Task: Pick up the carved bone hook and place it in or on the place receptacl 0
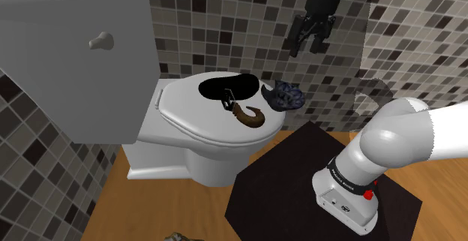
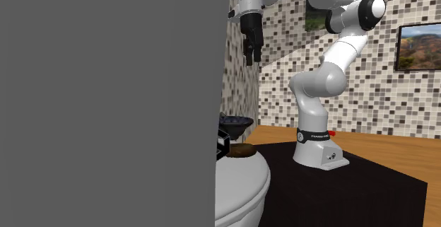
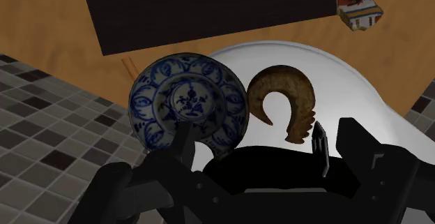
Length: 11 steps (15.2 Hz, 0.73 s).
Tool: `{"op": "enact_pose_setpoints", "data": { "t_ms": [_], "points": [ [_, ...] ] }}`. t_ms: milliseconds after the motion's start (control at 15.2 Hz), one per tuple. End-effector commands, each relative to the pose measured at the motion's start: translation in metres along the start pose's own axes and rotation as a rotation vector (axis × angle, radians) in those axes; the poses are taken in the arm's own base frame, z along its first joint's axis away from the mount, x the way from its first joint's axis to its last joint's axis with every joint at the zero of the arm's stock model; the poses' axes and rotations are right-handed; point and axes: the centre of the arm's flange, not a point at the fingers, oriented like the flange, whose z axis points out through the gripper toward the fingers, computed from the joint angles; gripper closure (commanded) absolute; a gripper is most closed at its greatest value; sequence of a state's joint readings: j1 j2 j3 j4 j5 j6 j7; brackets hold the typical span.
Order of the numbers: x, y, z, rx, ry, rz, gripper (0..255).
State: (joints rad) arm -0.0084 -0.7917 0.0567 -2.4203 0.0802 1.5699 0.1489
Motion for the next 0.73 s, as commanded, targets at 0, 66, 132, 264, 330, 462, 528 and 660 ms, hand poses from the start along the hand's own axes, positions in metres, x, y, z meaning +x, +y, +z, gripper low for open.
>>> {"op": "enact_pose_setpoints", "data": {
  "t_ms": [0, 66, 132, 264, 330, 462, 528, 660],
  "points": [
    [0.0, 0.0, 0.0, 0.0, 0.0, 0.0, 0],
    [0.003, -0.003, 0.012, 0.002, 0.007, -0.014, 0],
    [0.006, -0.007, 0.024, 0.005, 0.013, -0.028, 0],
    [0.012, -0.013, 0.048, 0.009, 0.026, -0.056, 0],
    [0.015, -0.017, 0.06, 0.012, 0.033, -0.071, 0],
    [0.021, -0.024, 0.084, 0.016, 0.046, -0.099, 0],
    [0.024, -0.028, 0.096, 0.018, 0.053, -0.113, 0],
    [0.03, -0.036, 0.12, 0.023, 0.066, -0.141, 0]
  ]
}}
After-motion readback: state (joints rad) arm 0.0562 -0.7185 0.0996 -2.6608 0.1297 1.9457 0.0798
